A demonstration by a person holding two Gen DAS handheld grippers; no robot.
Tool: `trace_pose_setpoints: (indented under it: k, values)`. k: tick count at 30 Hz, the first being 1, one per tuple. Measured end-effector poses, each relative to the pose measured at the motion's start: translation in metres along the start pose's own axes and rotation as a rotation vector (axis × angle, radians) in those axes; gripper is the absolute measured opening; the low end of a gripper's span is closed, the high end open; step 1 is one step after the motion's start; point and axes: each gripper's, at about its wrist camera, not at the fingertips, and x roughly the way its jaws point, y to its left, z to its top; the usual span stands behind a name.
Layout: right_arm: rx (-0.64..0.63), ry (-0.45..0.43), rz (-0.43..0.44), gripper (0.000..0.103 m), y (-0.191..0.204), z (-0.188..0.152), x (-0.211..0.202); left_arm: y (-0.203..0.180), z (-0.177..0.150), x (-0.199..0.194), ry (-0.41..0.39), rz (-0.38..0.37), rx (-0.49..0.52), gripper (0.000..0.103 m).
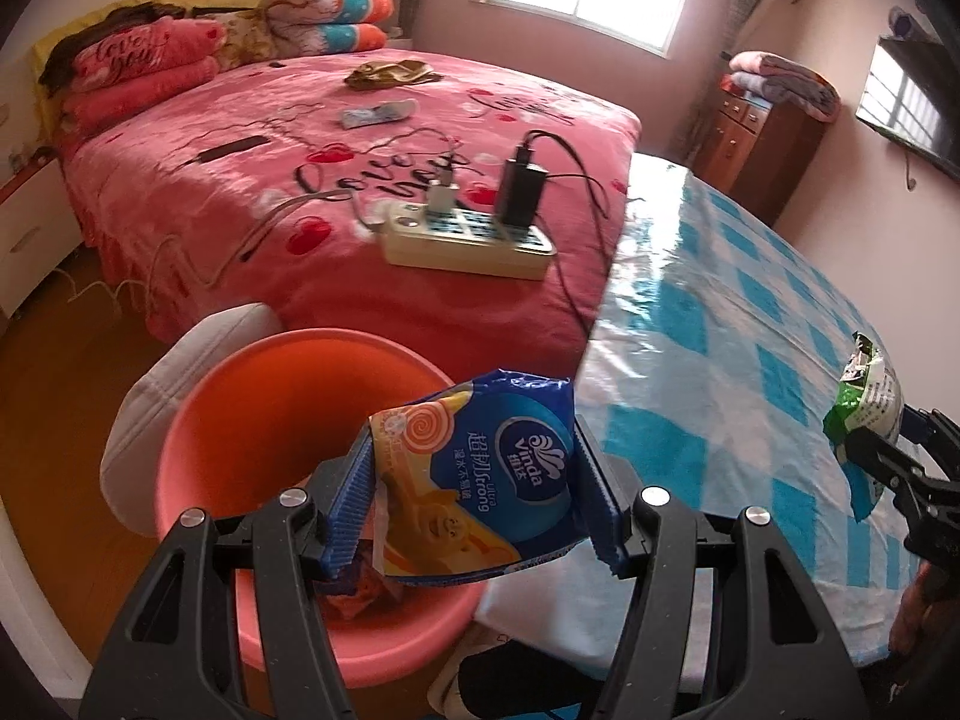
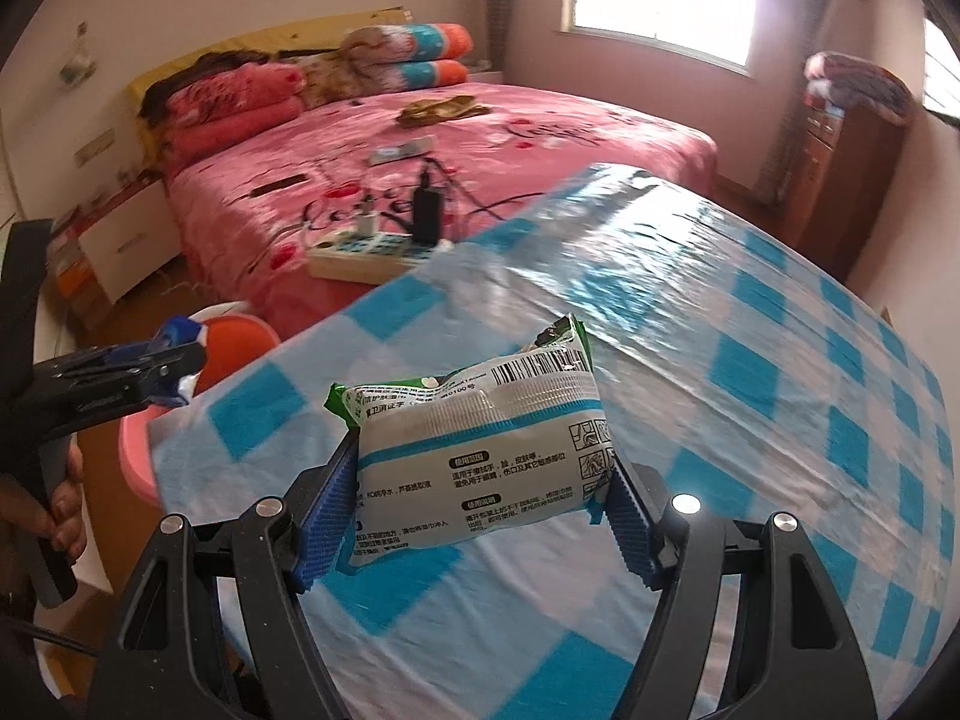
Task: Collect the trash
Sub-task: 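Lift both packs and carry them over the orange bucket, then open both grippers to drop the packs into the orange bucket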
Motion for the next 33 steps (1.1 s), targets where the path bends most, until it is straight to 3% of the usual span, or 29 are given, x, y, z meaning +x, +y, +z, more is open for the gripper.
trace_pose_setpoints:
  k: [20, 33]
  values:
    - [-0.295, 0.032, 0.161, 0.074, 0.128, 0.03, 0.037, 0.071, -0.011, 0.007, 0.015, 0.107, -0.094, 0.062]
    - [-0.441, 0.067, 0.208, 0.074, 0.178, 0.027, 0.061, 0.091, -0.017, 0.016, 0.036, 0.142, -0.117, 0.062]
